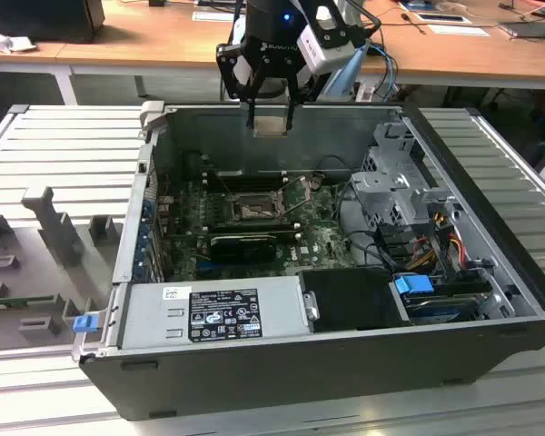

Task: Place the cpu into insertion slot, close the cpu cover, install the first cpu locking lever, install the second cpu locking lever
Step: 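Place the cpu into insertion slot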

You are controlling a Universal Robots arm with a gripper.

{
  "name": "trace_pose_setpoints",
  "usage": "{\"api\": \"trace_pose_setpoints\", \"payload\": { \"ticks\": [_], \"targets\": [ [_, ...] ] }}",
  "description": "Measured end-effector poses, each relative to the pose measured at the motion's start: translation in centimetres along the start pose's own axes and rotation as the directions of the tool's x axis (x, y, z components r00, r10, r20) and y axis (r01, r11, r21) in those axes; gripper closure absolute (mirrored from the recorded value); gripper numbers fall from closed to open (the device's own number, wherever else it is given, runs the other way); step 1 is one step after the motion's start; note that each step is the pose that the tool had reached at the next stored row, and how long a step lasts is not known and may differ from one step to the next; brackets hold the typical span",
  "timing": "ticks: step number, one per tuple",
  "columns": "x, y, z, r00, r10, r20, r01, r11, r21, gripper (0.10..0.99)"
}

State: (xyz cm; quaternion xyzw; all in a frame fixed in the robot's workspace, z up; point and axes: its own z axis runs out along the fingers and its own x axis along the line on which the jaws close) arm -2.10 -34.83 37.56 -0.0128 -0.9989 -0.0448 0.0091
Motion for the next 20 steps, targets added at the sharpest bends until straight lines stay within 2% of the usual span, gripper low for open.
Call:
{"api": "trace_pose_setpoints", "payload": {
  "ticks": [4,14,20],
  "targets": [
    [0.0,0.0,0.01,0.9998,0.021,0.0019,-0.021,0.9998,0.0,0.557],
    [-0.01,-0.02,0.19,0.9997,0.024,0.0021,-0.024,0.9997,0.0,0.557],
    [0.0,-0.02,0.2,0.9982,0.06,0.0053,-0.06,0.9982,-0.001,0.557]
  ]
}}
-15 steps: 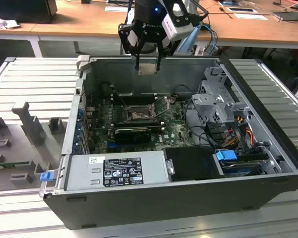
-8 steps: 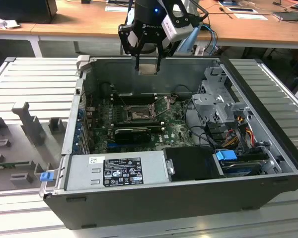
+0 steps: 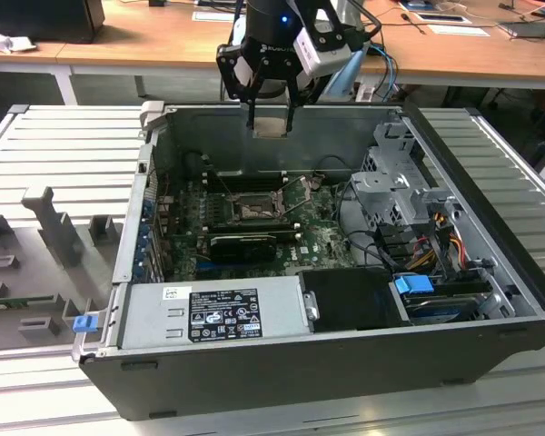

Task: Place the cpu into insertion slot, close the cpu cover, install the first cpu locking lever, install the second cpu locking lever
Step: 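Place the cpu into insertion slot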

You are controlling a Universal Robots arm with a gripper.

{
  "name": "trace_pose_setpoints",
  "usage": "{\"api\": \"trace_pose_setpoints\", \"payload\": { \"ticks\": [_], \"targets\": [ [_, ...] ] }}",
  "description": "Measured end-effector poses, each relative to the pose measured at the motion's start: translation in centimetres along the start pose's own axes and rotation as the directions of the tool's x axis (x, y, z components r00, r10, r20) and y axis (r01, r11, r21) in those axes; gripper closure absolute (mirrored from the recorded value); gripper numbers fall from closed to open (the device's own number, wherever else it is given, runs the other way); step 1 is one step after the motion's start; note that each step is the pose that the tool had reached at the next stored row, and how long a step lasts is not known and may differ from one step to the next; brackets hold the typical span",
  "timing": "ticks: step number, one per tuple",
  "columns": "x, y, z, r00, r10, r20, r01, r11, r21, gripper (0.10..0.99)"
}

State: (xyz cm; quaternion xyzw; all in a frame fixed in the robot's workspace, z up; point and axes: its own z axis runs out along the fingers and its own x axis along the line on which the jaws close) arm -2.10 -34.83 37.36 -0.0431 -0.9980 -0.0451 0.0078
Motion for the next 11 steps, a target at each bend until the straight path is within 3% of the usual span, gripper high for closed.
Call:
{"api": "trace_pose_setpoints", "payload": {
  "ticks": [11],
  "targets": [
    [0.0,0.0,0.0,0.9972,0.075,0.0067,-0.075,0.9972,-0.002,0.557]
  ]
}}
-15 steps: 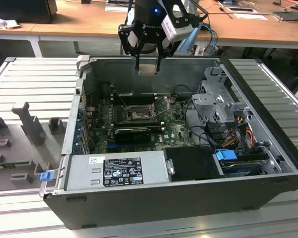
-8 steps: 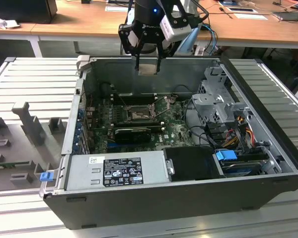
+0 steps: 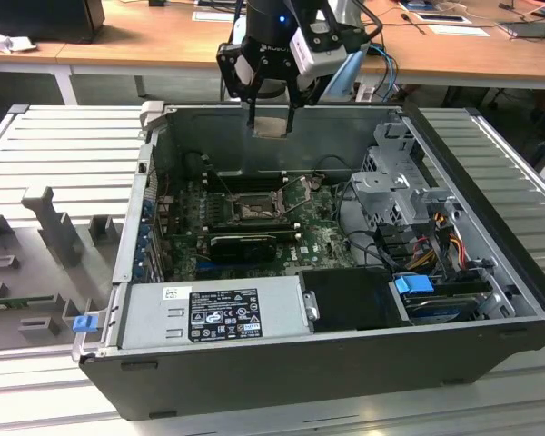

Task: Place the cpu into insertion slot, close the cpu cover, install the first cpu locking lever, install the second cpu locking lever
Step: 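Place the cpu into insertion slot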

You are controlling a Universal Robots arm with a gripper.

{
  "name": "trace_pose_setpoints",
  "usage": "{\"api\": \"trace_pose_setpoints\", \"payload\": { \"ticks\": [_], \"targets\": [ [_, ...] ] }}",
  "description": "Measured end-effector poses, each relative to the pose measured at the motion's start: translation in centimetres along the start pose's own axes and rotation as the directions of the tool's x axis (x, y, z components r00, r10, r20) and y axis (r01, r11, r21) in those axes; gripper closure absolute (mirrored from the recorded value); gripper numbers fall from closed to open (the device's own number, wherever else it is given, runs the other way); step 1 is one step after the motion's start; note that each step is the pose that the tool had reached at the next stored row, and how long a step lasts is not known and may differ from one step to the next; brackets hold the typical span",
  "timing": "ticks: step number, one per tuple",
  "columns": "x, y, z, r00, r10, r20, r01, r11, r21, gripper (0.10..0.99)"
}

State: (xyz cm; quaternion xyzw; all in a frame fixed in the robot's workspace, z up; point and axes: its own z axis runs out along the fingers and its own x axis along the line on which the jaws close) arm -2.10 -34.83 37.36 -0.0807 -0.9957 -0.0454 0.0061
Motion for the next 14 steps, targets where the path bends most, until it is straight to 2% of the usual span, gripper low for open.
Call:
{"api": "trace_pose_setpoints", "payload": {
  "ticks": [9,14],
  "targets": [
    [0.0,0.0,0.0,0.9987,0.051,0.0046,-0.051,0.9987,-0.001,0.557],
    [0.0,0.0,0.03,0.9956,0.093,0.0083,-0.093,0.9957,-0.002,0.557]
  ]
}}
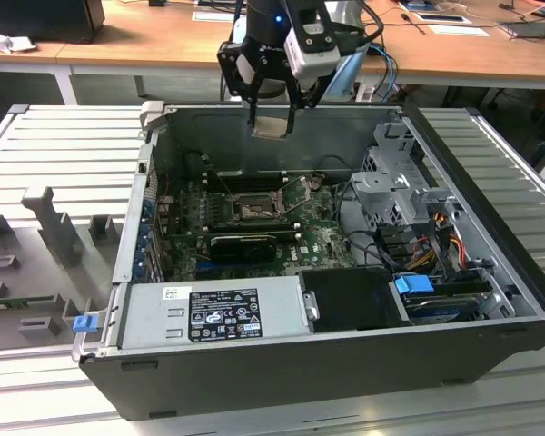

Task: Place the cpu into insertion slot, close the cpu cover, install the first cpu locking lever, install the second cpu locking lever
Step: 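Place the cpu into insertion slot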

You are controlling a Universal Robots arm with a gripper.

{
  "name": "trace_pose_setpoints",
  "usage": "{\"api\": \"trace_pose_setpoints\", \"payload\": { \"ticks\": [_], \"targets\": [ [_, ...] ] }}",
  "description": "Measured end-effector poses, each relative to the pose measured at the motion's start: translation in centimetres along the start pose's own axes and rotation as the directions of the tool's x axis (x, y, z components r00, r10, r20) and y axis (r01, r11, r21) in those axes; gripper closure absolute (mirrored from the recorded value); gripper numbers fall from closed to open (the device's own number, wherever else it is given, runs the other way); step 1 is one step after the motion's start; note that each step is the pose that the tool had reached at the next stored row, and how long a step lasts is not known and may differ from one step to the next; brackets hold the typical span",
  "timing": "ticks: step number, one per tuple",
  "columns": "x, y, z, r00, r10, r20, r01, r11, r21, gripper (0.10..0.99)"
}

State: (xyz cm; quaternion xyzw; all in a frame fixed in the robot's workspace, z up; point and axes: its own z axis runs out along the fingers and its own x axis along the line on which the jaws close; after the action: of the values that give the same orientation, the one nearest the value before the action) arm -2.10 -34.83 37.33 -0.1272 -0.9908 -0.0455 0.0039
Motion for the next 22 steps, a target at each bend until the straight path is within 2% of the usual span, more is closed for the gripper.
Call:
{"api": "trace_pose_setpoints", "payload": {
  "ticks": [3,10,22],
  "targets": [
    [0.03,-0.01,0.02,0.9997,0.025,0.0022,-0.025,0.9997,-0.001,0.557],
    [0.17,-0.05,0.04,0.9993,0.038,0.0034,-0.038,0.9993,-0.001,0.557],
    [0.18,-0.05,0.06,0.9957,0.093,0.0083,-0.093,0.9957,-0.002,0.557]
  ]
}}
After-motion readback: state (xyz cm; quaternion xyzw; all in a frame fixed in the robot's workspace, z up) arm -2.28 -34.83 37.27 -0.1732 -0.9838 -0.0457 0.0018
